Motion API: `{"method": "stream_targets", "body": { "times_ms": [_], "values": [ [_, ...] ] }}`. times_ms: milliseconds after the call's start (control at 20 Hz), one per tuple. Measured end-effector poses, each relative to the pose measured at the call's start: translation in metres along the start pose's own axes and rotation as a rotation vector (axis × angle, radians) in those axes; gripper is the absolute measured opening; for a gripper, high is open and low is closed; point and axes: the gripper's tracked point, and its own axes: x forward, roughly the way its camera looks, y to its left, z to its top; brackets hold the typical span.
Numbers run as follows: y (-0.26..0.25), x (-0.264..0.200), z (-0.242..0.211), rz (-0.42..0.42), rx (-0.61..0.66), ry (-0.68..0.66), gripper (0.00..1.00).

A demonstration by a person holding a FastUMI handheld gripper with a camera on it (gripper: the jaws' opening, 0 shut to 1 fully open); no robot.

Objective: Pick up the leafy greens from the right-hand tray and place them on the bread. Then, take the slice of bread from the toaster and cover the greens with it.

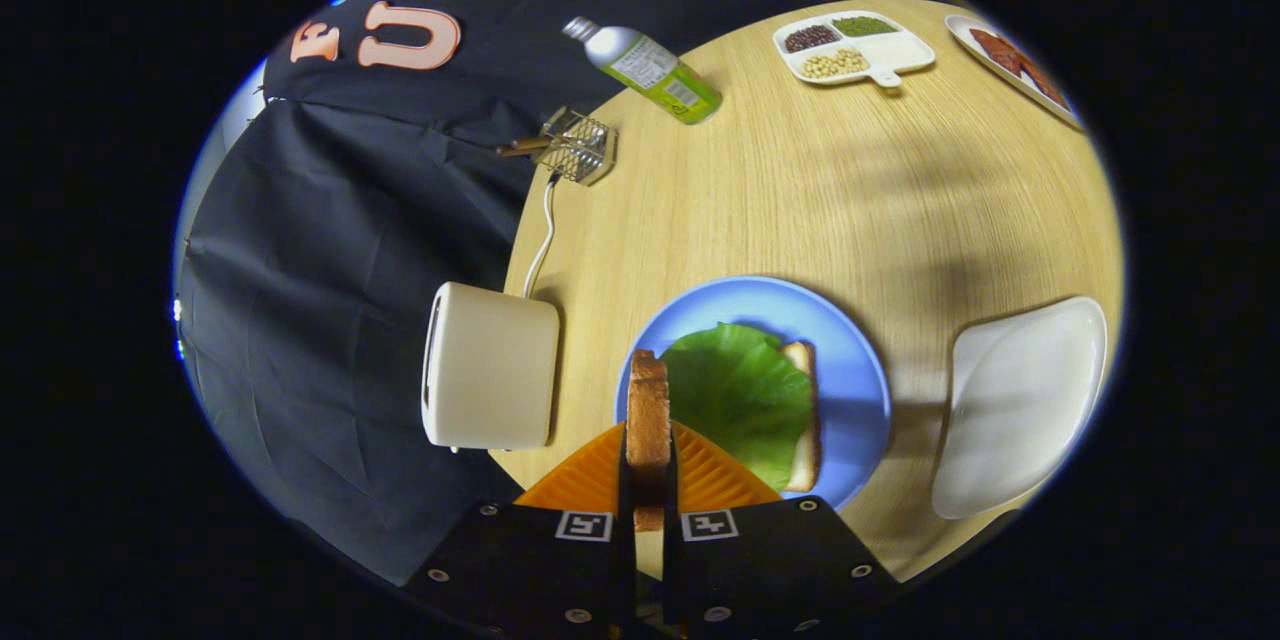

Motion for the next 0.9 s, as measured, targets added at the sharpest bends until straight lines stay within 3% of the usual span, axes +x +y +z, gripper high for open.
{"method": "stream_targets", "body": {
  "times_ms": [450, 600, 800, 900],
  "values": [
    [-0.031, 0.010, 0.003, -0.048, 0.078, 0.004, 0.13],
    [-0.038, 0.009, 0.005, -0.098, 0.071, -0.017, 0.21],
    [-0.050, -0.001, 0.014, -0.177, 0.091, -0.058, 0.43],
    [-0.042, -0.018, 0.026, -0.163, 0.093, -0.111, 0.47]
  ]
}}
